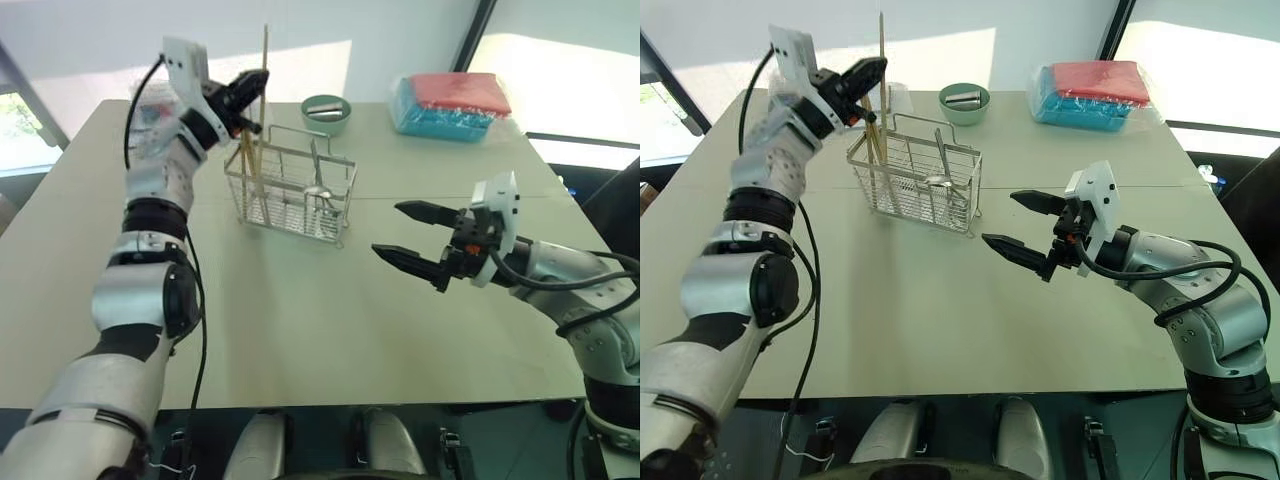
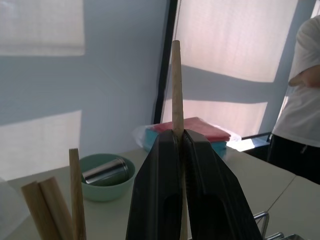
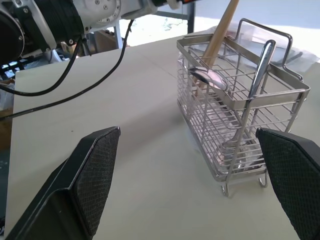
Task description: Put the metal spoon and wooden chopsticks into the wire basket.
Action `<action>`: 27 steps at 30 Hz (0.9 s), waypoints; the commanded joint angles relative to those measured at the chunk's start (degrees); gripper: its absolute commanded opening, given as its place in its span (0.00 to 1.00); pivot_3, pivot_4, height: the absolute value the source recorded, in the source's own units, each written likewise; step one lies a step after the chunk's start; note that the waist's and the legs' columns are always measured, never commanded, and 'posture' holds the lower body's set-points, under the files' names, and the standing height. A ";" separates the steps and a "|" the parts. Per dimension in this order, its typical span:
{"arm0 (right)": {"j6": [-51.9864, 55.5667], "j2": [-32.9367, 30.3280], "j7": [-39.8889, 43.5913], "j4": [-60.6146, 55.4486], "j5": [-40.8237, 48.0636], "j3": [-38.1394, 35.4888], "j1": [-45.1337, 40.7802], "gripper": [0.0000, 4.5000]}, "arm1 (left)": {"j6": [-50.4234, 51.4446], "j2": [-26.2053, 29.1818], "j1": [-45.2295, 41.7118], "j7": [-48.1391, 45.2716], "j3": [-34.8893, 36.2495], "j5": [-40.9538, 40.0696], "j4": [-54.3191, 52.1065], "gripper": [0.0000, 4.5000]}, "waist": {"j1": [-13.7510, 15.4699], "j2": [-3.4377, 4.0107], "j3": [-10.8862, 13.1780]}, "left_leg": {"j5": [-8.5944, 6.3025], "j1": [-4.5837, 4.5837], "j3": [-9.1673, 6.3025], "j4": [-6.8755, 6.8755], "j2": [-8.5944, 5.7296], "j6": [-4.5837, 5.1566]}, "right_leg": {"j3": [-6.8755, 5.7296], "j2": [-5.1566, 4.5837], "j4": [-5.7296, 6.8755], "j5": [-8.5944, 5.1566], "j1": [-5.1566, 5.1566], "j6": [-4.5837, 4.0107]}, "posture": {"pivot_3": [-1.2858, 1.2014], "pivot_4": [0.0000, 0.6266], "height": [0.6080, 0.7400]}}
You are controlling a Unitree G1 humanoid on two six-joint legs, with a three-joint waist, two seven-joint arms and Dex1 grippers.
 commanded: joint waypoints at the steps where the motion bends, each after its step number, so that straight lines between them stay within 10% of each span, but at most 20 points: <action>1: -0.19 -0.06 -0.33 -1.09 1.01 -2.06 -1.21 1.00 | -0.03 -0.03 0.69 0.64 1.28 -0.80 -4.16 0.32 | 0.00 0.00 0.00 | 0.00 0.00 0.00 0.00 0.00 0.00 | 0.00 -0.01 0.00 0.00 0.00 0.00 | 0.52 0.24 0.45; 7: -0.67 0.35 -0.12 0.29 0.09 -1.18 -2.11 1.00 | 6.80 1.51 5.31 -1.53 0.34 -2.89 -15.11 0.98 | -0.04 0.01 0.00 | 0.00 0.02 -0.01 0.00 0.00 0.00 | 0.00 -0.02 0.00 0.00 0.01 0.00 | 0.52 0.24 0.45; 12: -1.76 -0.25 1.43 2.77 -1.55 -0.52 -3.68 1.00 | 16.51 8.16 9.41 -4.58 -0.45 -5.13 -31.82 0.98 | -0.40 0.02 0.00 | 0.01 0.01 -0.01 -0.02 0.01 -0.02 | 0.04 -0.01 0.00 0.01 -0.02 -0.02 | 0.52 0.24 0.45; 21: -4.07 -3.07 6.24 9.08 -4.60 -2.14 -6.45 1.00 | 31.26 37.35 28.42 -19.22 6.85 -10.41 -53.10 0.98 | -1.49 0.23 0.03 | 0.02 0.10 0.04 -0.18 0.04 -0.06 | 0.12 -0.02 -0.02 0.00 -0.05 -0.06 | 0.52 0.24 0.45; 27: -5.01 -2.49 7.58 10.67 -5.86 -1.43 -7.11 1.00 | 33.63 41.72 42.54 -18.43 15.93 -12.10 -59.87 0.98 | -0.27 0.24 0.04 | 0.01 0.10 -0.03 -0.14 0.04 -0.07 | 0.09 -0.10 -0.10 -0.10 -0.19 -0.24 | 0.52 0.24 0.45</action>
